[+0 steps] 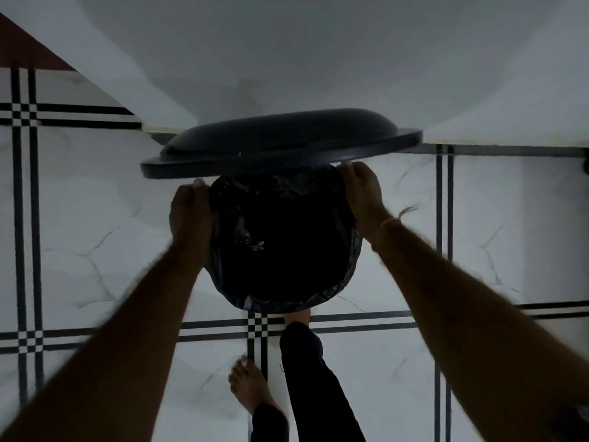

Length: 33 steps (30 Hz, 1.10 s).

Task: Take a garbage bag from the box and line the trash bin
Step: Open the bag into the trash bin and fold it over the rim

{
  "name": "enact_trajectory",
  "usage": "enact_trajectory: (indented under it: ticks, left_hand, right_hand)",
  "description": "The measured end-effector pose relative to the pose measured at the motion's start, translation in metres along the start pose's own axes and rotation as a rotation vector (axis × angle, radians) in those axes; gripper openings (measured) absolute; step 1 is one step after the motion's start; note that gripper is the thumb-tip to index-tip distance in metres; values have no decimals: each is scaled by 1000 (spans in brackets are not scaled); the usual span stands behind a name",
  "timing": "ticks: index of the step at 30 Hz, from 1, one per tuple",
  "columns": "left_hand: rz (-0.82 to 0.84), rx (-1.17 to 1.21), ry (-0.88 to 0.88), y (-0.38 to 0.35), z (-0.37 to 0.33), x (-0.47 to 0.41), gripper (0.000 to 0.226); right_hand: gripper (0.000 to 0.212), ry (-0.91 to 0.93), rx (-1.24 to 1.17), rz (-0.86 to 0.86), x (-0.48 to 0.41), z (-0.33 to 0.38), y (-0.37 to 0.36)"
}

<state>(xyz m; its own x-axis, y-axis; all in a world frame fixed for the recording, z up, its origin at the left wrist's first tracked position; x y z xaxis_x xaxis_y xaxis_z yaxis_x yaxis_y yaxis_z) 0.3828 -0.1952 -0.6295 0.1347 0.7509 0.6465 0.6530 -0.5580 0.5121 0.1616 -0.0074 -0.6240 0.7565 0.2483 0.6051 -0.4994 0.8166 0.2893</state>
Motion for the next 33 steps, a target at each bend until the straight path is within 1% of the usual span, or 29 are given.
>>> enact_trajectory:
  ticks: [2,3,4,5,7,9,10,12,14,16,18,20,22,24,25,26,27,28,29,30,31,32,33]
  left_hand:
    - [-178,-146,156,9,23,22,48]
    - [-223,-119,258,10,36,34,52]
    - [-207,-27,334,8,48,43,53]
    - [-142,109,394,4,60,53,52]
    - [-1,284,463,-3,72,71,41]
    - [92,409,467,-4,76,79,33]
    - [137,490,459,-6,80,81,33]
    - [195,647,448,-6,90,80,44]
    - [204,779,500,-7,102,80,50]
    - [224,748,593,-11,112,93,50]
    - [275,762,693,-20,114,115,40]
    - [320,811,710,-30,115,128,28]
    - [262,862,703,-37,120,126,24]
    - [212,905,751,-40,124,124,26]
    - [196,899,775,-40,125,125,25]
    - [168,848,788,-37,124,127,24]
    - [124,764,784,-31,120,129,23]
    - [73,645,745,-24,111,129,28]
    - [2,532,698,-16,100,128,41]
    - [-96,474,607,-4,80,127,53]
    - [-176,464,482,7,55,129,59]
    - [-233,494,356,22,25,133,61]
    - [-239,532,250,32,-1,132,63]
  right_hand:
    - [35,94,72,-215,32,-23,16]
    - [33,83,34,-287,50,-35,21]
    - [30,18,-63,-328,64,-48,24]
    - [29,-82,-190,-331,76,-60,24]
    - [34,-295,-387,-280,89,-78,21]
    - [40,-434,-506,-172,92,-89,20]
    - [47,-462,-548,-98,94,-94,21]
    - [60,-467,-657,28,95,-98,22]
    - [59,-474,-768,39,97,-99,27]
    - [56,-513,-771,-11,104,-102,29]
    - [59,-617,-763,-35,116,-109,25]
    - [63,-702,-804,-9,125,-114,16]
    - [62,-668,-908,3,124,-116,9]
    - [55,-645,-992,-29,123,-116,9]
    - [52,-643,-945,-66,124,-117,11]
    - [52,-615,-802,-136,125,-116,14]
    - [57,-553,-648,-204,128,-111,19]
    - [64,-445,-497,-255,129,-100,22]
    - [67,-305,-415,-280,127,-84,26]
    - [64,-164,-420,-288,129,-56,30]
    - [60,-38,-469,-245,130,-27,32]
    - [58,62,-508,-194,131,5,35]
    - [57,142,-524,-127,128,37,38]
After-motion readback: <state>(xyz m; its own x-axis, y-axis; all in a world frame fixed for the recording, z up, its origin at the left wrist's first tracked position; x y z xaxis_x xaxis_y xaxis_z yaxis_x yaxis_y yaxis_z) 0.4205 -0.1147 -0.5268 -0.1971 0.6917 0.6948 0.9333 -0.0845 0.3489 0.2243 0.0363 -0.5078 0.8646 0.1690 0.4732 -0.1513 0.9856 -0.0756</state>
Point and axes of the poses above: each hand's wrist, its own x-axis away from the middle knuckle, its own y-axis out of the back of the hand, z = x × y, the point moved 3 cm from there along -x, towards the middle knuckle, and after that the axes turned 12 degrees about -x, right-handed, at the moved point
